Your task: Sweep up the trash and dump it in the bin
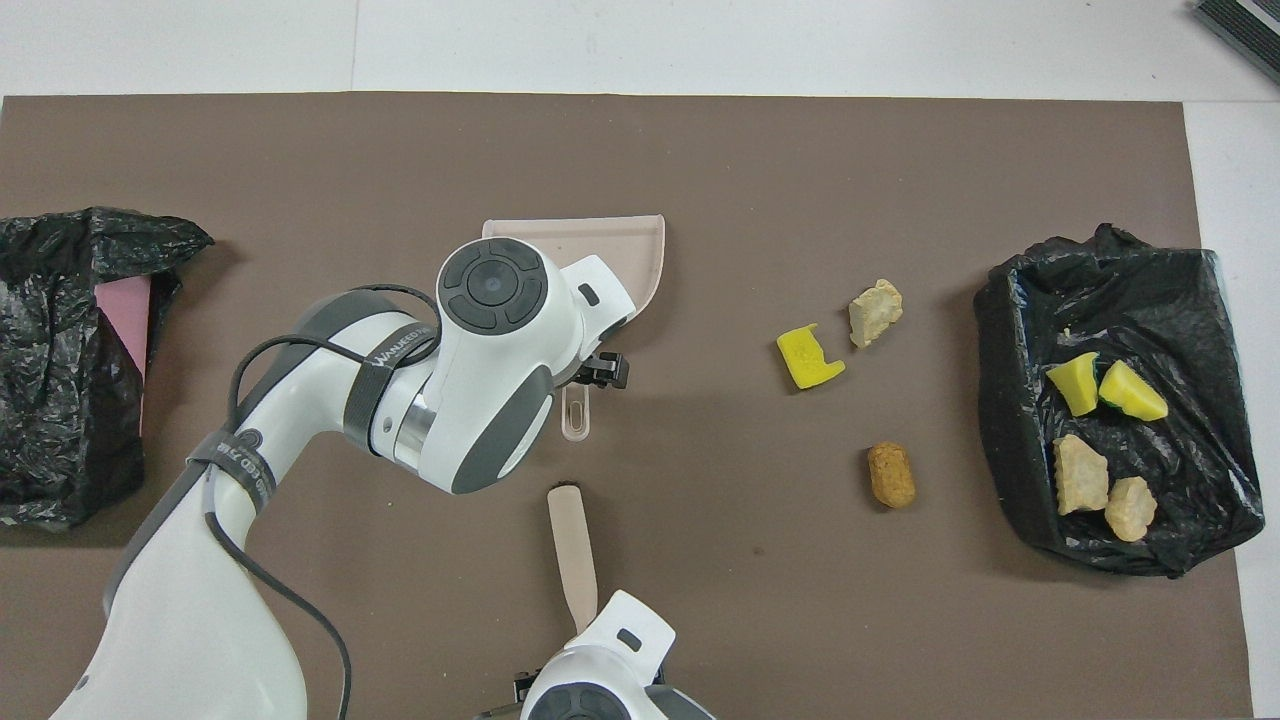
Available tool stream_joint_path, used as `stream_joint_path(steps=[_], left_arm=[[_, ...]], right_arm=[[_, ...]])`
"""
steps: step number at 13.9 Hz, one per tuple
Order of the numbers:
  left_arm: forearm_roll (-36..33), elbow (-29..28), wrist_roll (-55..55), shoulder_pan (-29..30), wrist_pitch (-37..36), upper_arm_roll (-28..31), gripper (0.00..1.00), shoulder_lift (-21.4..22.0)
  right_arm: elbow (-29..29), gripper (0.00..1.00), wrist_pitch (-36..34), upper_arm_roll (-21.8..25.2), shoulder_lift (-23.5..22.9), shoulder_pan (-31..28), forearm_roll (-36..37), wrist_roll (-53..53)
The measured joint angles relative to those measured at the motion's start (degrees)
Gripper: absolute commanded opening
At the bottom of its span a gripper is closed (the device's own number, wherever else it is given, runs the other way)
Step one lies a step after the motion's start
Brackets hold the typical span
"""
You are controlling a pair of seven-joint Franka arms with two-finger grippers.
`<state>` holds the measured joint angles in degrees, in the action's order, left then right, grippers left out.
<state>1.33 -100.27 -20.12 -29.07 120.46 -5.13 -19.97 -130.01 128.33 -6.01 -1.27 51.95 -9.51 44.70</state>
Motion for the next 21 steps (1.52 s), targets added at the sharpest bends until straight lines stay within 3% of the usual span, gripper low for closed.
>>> stream_joint_path(steps=[1, 2, 6, 13, 16, 21], left_arm=[[0.0, -0.2, -0.5, 0.0, 0.5, 0.0, 0.43, -0.4], [0.0, -0.4, -1.0, 0.0, 0.8, 0.1, 0.00, -0.6], [1.0, -0.4, -2.5, 0.1, 1.1, 0.3, 0.00, -0.6], [1.2, 0.8, 1.3, 1.1, 0.6, 1.5, 0.00, 0.0], [1.2, 2.3, 11.6, 3.4, -1.9, 2.5, 0.00, 1.5], [1.1, 2.2, 38.4, 9.8, -9.1, 2.8, 0.00, 5.9]], right_arm=[[-0.2, 0.77, 0.0, 0.0, 0.0, 0.0, 0.0, 0.0], [-0.4, 0.59, 0.0, 0.0, 0.0, 0.0, 0.0, 0.0], [-0.7, 0.03, 0.0, 0.0, 0.0, 0.0, -0.1, 0.0], [0.1, 0.00, 0.1, 0.3, 0.1, 0.0, -0.2, 0.0], [1.1, 0.00, -1.4, 0.6, 2.8, -2.2, -0.2, 0.0], [1.2, 0.00, -12.3, 0.8, 12.8, -11.3, 1.4, 0.0]])
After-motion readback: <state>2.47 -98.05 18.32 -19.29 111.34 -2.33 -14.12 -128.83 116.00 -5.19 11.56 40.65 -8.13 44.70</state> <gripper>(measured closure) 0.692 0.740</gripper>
